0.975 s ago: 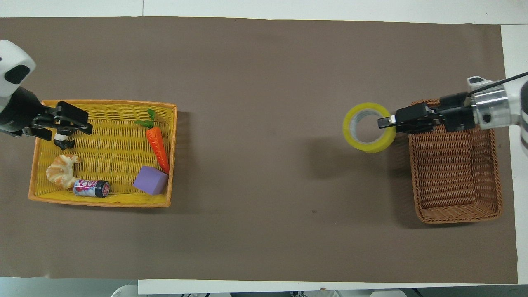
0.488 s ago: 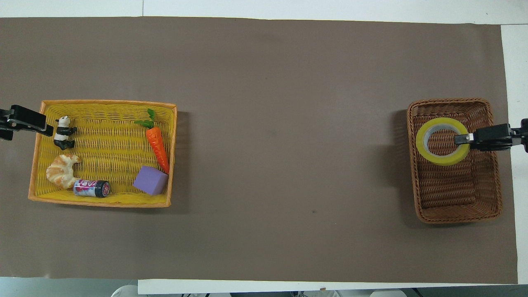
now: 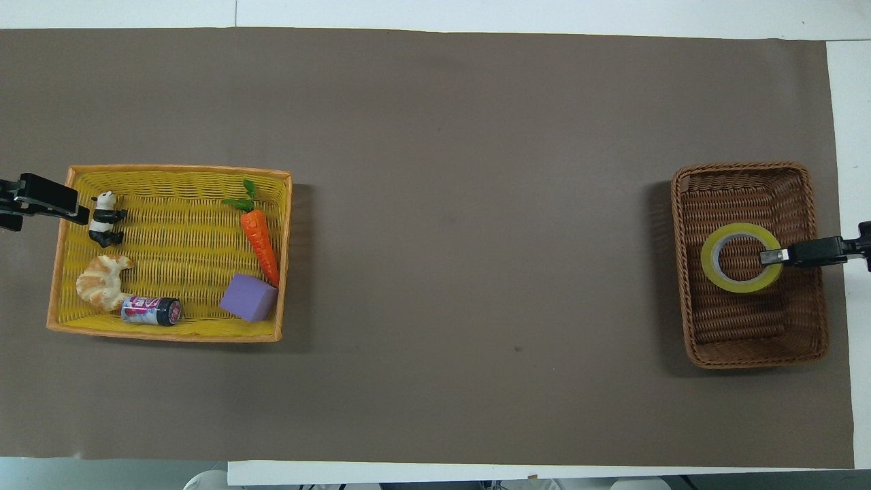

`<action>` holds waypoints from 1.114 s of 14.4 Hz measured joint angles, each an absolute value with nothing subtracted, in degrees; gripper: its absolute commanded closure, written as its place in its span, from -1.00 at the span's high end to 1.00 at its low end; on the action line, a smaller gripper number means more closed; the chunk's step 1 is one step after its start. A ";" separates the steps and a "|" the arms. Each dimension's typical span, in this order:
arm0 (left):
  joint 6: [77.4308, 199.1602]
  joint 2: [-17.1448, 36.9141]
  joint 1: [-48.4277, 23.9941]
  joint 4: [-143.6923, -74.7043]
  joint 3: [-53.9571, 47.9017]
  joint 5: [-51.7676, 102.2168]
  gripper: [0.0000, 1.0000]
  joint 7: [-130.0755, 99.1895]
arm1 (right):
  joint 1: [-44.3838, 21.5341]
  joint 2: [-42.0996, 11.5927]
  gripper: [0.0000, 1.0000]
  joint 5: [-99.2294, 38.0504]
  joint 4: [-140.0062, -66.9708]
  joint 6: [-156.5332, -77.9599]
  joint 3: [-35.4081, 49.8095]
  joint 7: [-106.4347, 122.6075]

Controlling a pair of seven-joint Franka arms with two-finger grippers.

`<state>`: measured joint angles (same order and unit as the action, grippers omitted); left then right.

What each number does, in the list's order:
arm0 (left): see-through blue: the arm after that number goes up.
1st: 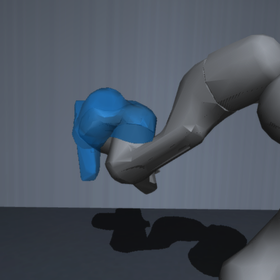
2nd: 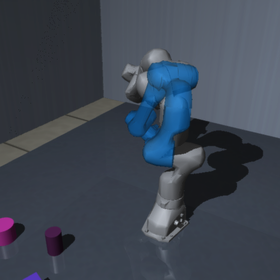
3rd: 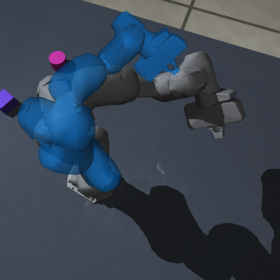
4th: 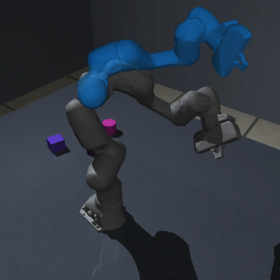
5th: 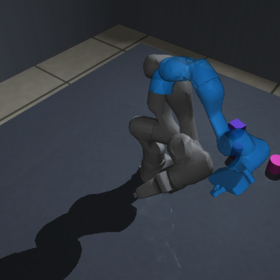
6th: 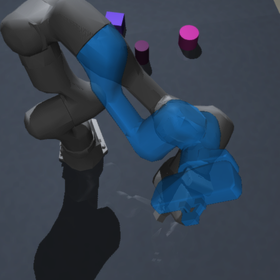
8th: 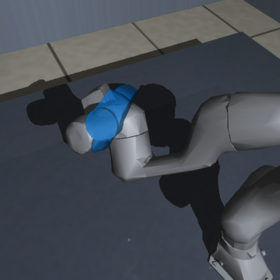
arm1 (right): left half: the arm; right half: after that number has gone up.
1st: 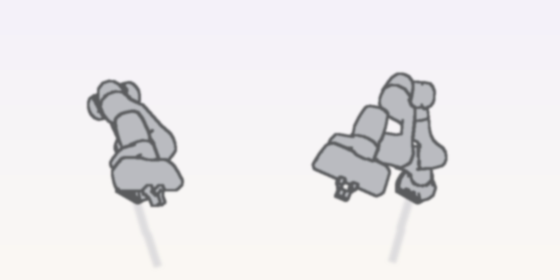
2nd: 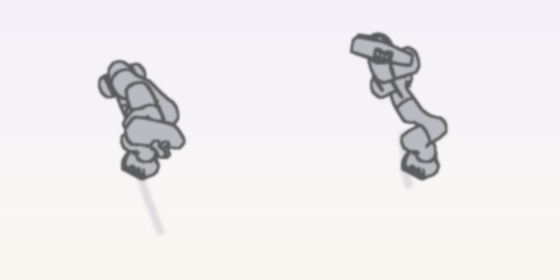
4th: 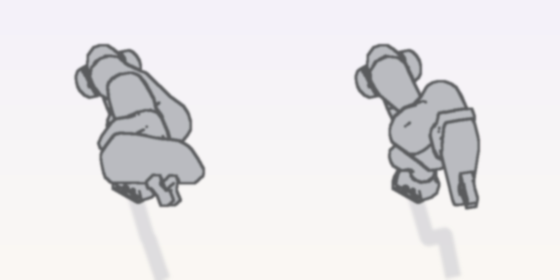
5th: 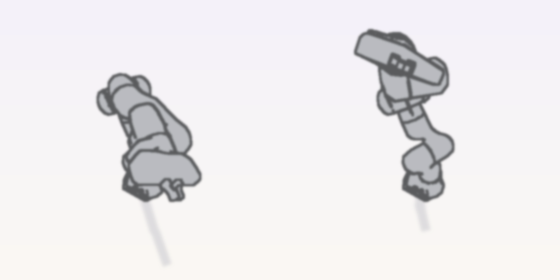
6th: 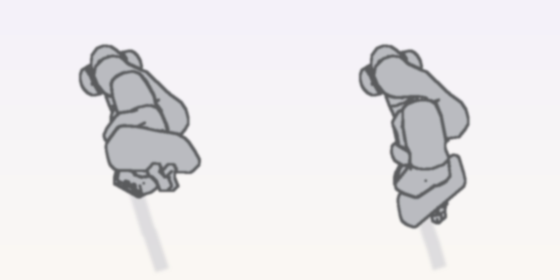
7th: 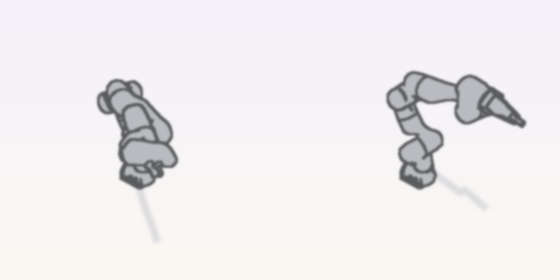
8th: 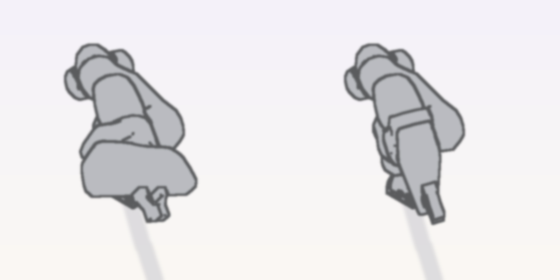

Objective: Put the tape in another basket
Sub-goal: 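Open the right gripper and release the tape in the basket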

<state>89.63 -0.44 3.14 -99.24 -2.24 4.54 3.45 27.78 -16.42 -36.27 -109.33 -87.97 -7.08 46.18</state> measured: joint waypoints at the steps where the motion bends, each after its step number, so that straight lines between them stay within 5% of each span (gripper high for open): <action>1: 90.04 -0.44 3.14 -99.23 -2.24 4.00 1.00 3.45 | 27.78 -16.44 -0.99 -35.91 -109.88 -88.80 -7.08 46.90; 7: 90.15 -1.29 2.32 -97.12 -3.13 -0.69 1.00 3.57 | 27.76 -16.45 -0.67 -32.41 -111.03 -91.17 -7.07 49.02; 8: 89.96 -1.58 2.28 -96.57 -3.22 -0.70 1.00 3.57 | 27.72 -16.42 -0.36 -32.30 -111.04 -91.18 -7.07 49.04; 10: 89.30 -2.08 2.27 -95.36 -3.25 -0.70 1.00 3.58 | 27.56 -16.36 0.99 -31.89 -111.04 -91.27 -7.06 49.05; 16: 88.81 -1.96 2.02 -94.61 -3.47 -0.55 1.00 3.68 | 27.01 -16.35 1.00 -28.80 -110.89 -94.75 -7.00 52.54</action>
<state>88.81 -1.96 2.02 -94.61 -3.47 -0.55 3.68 27.01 -16.35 -28.80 -110.89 -94.75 -7.00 52.54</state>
